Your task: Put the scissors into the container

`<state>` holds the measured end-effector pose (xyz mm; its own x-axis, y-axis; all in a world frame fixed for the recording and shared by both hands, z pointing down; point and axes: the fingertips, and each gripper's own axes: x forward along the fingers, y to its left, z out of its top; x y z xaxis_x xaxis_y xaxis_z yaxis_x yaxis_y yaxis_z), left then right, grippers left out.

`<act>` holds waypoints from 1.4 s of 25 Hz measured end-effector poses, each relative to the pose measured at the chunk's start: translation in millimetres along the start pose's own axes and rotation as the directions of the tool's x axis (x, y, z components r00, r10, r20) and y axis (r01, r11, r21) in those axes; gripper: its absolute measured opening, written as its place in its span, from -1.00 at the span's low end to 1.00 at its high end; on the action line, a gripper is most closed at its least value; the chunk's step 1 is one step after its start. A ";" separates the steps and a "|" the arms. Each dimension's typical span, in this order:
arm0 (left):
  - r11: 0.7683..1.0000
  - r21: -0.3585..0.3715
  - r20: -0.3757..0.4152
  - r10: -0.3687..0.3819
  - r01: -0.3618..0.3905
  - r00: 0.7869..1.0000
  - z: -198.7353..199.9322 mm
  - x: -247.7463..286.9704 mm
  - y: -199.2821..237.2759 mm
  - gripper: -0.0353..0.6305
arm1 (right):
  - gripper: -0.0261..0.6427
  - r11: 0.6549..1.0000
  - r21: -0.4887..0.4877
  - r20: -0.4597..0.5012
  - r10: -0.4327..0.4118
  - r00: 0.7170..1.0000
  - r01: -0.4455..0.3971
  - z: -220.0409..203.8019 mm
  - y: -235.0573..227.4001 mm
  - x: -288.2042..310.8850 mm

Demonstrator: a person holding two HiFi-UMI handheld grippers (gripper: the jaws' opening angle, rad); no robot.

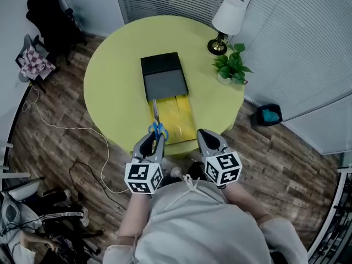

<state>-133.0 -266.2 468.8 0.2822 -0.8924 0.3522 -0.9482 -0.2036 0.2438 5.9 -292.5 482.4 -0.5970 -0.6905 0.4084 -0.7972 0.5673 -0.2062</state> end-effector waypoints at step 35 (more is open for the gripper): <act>0.995 0.020 -0.594 0.092 -0.100 0.799 -141.2 139.8 33.7 -0.64 | -0.92 0.983 -0.033 -0.218 0.168 0.962 -0.179 1.1 -82.1 132.6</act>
<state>-104.9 -341.0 653.8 0.2245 -0.4923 0.8409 -0.9744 -0.1217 0.1890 -7.8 -431.1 552.5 -0.6883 -0.4712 0.5516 -0.6741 0.6964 -0.2462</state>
